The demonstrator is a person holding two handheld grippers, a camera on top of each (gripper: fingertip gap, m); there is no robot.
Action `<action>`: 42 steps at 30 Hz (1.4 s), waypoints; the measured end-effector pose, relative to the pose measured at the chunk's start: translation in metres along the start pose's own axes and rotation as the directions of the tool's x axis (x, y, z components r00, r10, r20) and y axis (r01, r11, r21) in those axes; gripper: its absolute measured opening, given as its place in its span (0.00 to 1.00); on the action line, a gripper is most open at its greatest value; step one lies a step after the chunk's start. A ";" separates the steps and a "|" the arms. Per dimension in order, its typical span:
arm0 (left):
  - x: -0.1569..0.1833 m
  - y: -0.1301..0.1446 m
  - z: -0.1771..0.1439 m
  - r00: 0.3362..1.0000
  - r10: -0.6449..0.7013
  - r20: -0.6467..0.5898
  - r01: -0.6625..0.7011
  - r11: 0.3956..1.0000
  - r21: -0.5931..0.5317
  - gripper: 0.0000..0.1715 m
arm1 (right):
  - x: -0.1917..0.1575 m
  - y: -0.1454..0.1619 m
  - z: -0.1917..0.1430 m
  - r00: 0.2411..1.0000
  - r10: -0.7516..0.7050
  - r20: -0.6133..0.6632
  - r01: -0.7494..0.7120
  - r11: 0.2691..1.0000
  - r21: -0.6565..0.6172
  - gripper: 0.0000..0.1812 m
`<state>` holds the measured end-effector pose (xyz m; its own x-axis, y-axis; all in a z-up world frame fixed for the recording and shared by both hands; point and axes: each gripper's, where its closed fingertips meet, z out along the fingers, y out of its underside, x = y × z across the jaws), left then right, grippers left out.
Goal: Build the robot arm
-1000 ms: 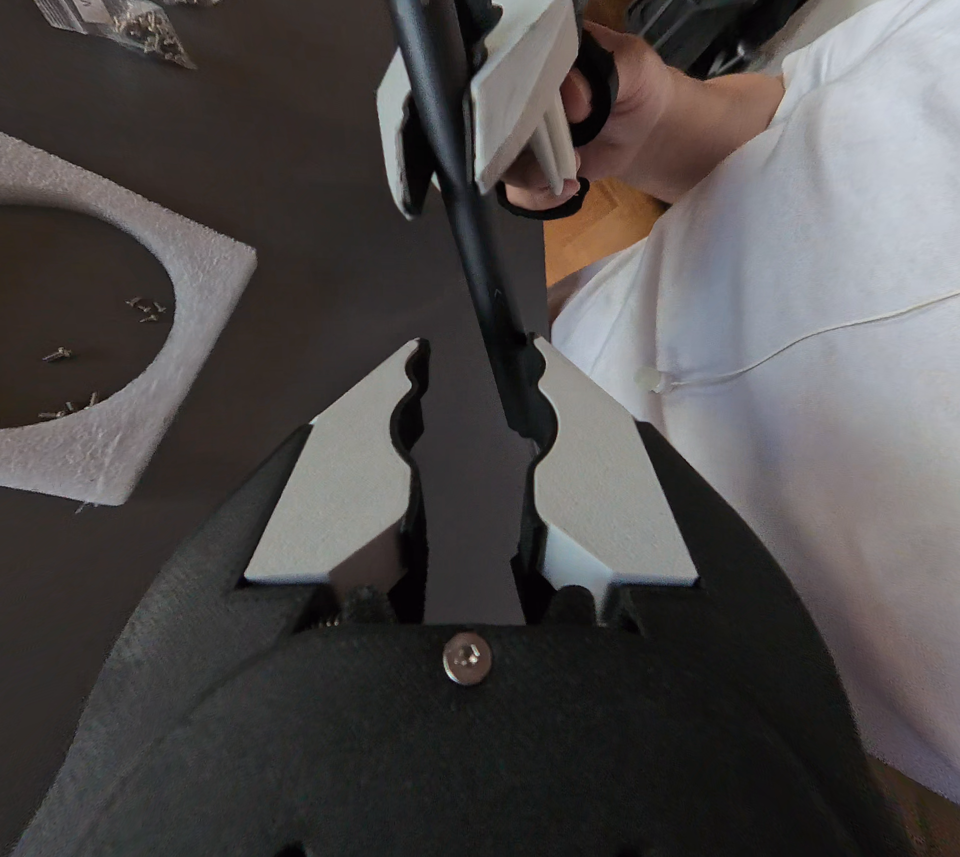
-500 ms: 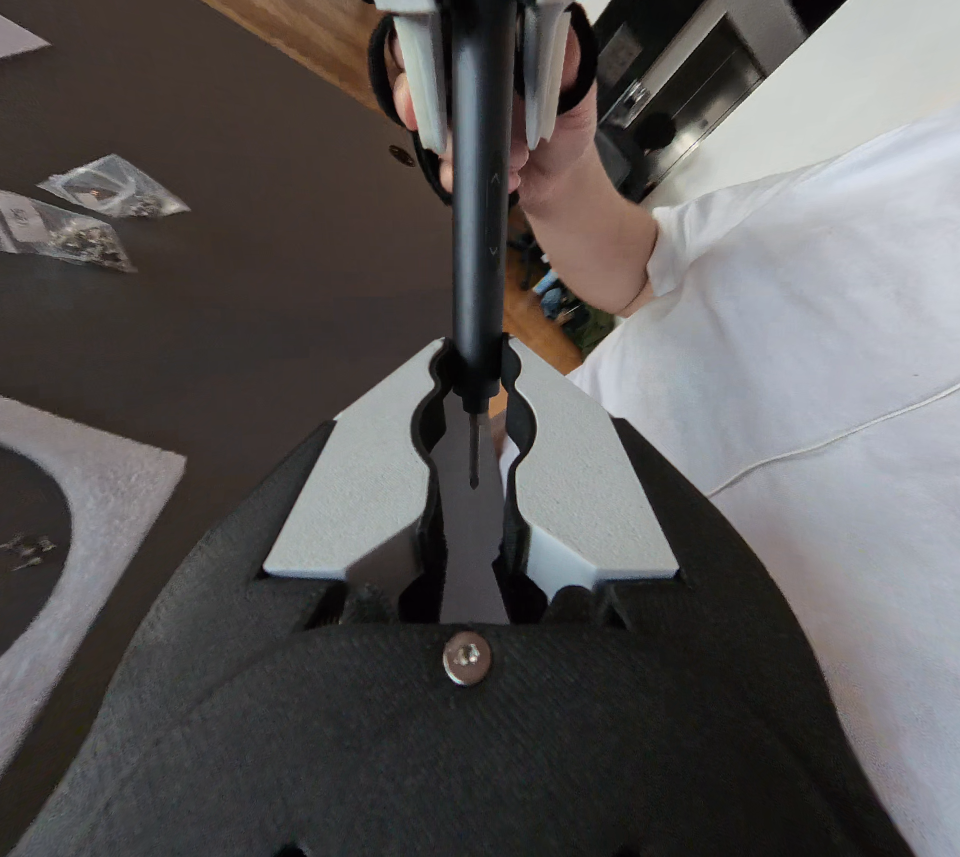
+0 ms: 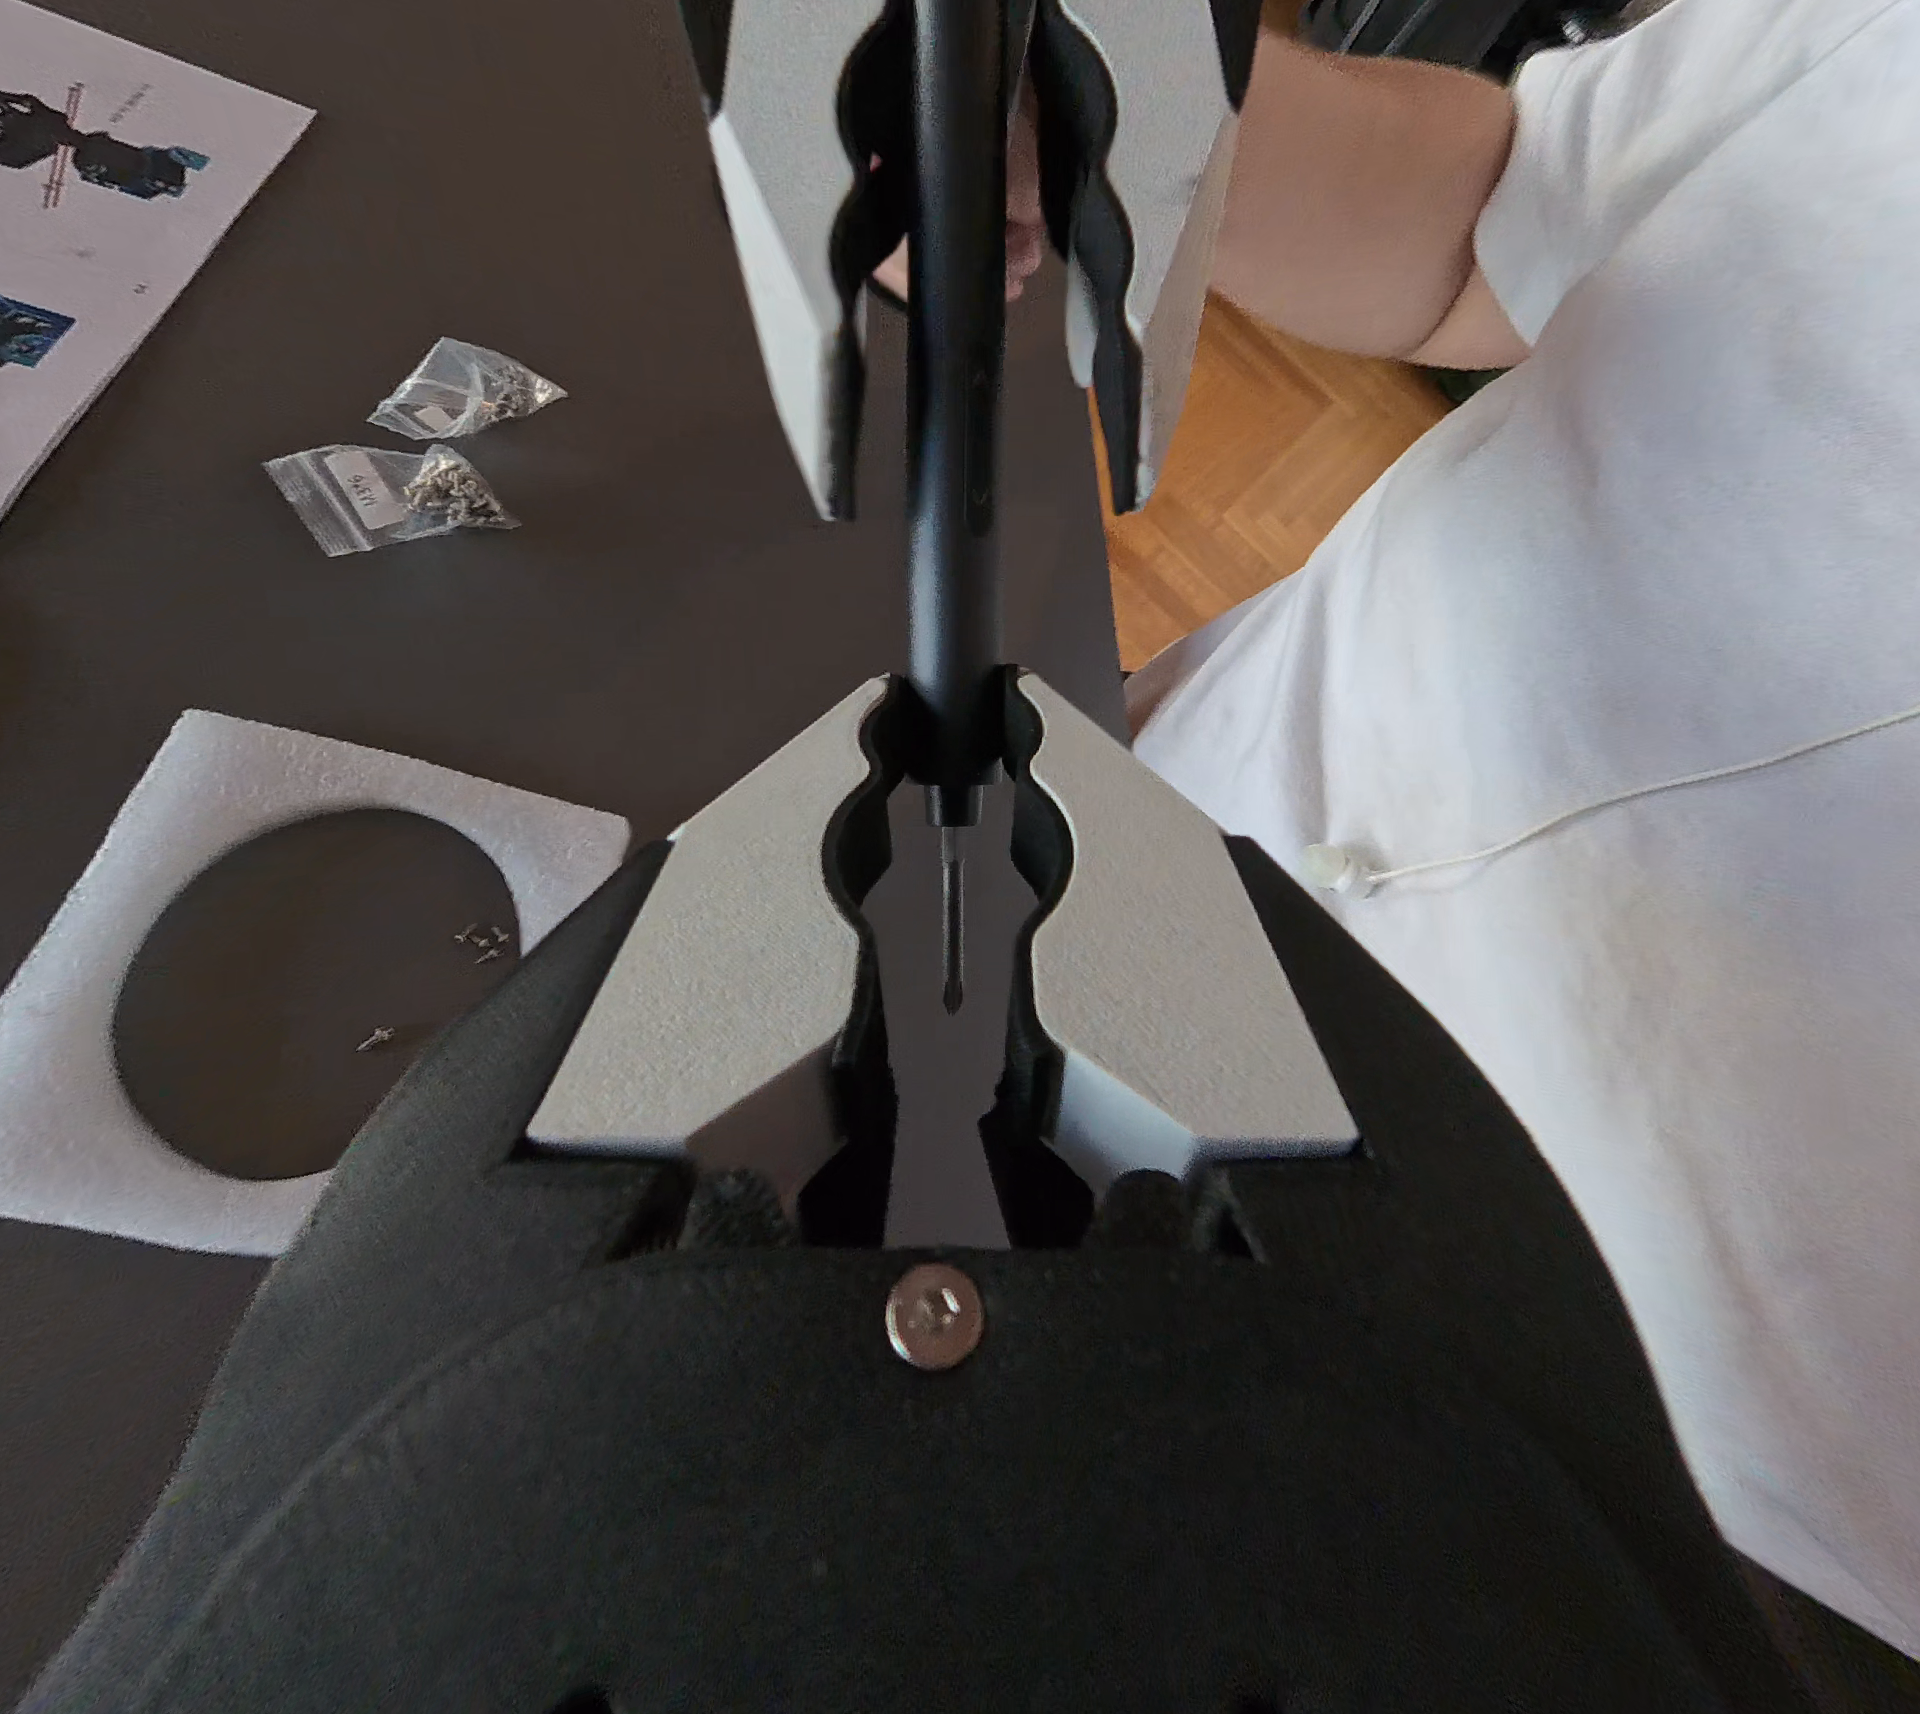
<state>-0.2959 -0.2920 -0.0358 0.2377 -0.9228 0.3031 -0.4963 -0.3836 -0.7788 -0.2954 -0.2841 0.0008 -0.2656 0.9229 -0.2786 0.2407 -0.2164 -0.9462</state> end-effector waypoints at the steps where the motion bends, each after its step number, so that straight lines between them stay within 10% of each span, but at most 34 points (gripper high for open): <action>1: 0.003 -0.002 -0.001 1.000 -0.008 -0.030 0.008 1.000 0.020 0.09 | -0.004 -0.003 0.000 0.998 -0.068 0.010 0.068 0.997 0.033 0.18; 11: 0.008 -0.003 0.011 0.983 -0.070 -0.171 0.095 0.986 0.139 0.09 | -0.011 -0.032 -0.009 0.989 -0.062 0.132 0.010 0.933 0.361 0.16; 21: 0.006 -0.005 0.003 0.966 -0.106 -0.237 0.153 0.969 0.191 0.09 | 0.004 0.014 0.014 0.985 -0.167 0.034 0.166 0.986 0.032 0.10; 33: -0.002 0.017 -0.003 0.964 -0.143 -0.222 0.184 0.967 0.176 0.09 | 0.008 0.021 0.037 0.993 0.018 0.116 -0.027 0.997 0.075 0.13; 42: -0.031 0.041 -0.010 0.971 -0.197 -0.135 0.221 0.955 0.196 0.20 | 0.037 0.036 0.045 0.996 -0.082 0.047 0.087 0.988 -0.131 0.10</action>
<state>-0.3315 -0.2789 -0.0716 0.2161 -0.8251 0.5221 -0.2576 -0.5640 -0.7846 -0.3384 -0.2718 -0.0508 -0.3283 0.9214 -0.2079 0.3369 -0.0914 -0.9371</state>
